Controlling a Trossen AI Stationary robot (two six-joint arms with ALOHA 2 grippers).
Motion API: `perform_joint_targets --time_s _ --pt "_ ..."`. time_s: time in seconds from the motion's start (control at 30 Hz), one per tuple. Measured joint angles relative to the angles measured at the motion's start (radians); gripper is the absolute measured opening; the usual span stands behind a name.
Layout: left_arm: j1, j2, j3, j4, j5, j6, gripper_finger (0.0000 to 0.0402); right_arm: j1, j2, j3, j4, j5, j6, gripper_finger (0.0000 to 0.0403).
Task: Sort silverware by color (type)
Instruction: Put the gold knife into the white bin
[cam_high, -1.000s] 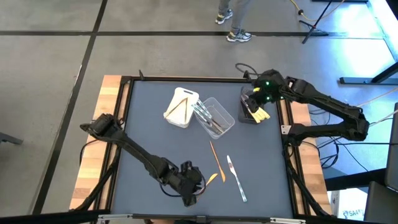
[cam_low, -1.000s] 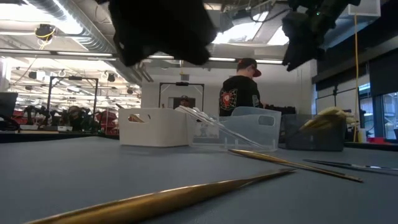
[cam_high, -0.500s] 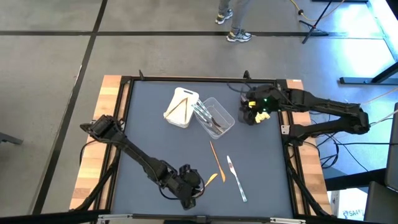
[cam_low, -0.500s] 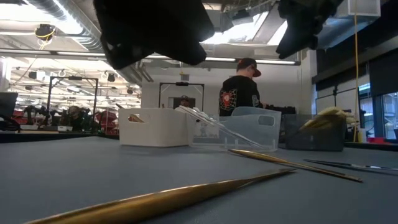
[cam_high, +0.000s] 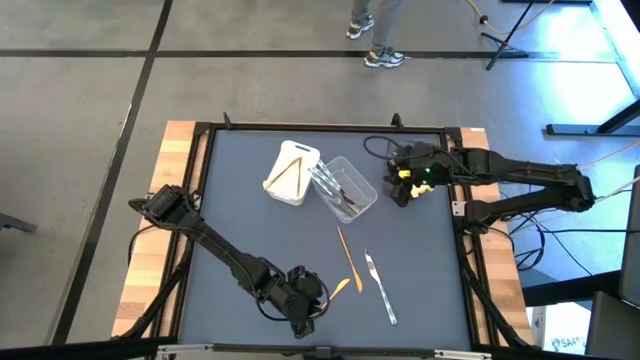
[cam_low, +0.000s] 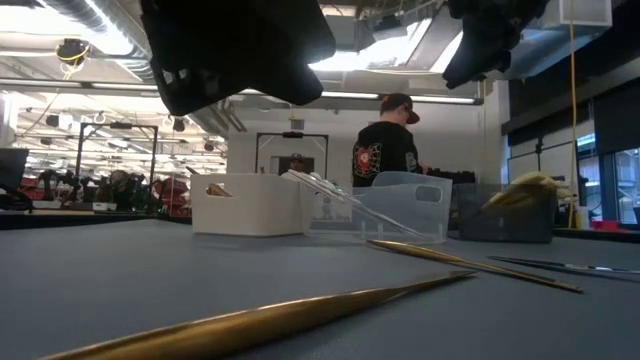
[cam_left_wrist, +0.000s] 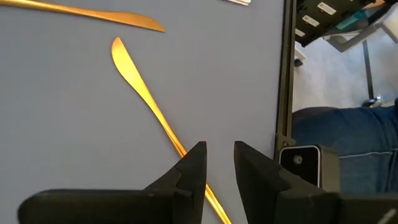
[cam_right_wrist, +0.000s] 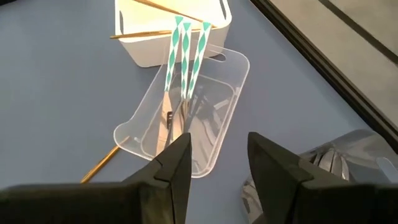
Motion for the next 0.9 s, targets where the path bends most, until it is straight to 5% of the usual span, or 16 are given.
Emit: perform_joint_targets --time_s 0.6,0.9 --pt "0.001 0.0 0.0 0.022 0.066 -0.005 0.0076 0.101 0.0 -0.001 0.024 0.022 -0.004 0.0143" --pt "-0.002 0.0 0.0 0.023 0.073 -0.18 0.0076 0.101 0.0 -0.001 0.044 0.019 -0.003 0.0143"
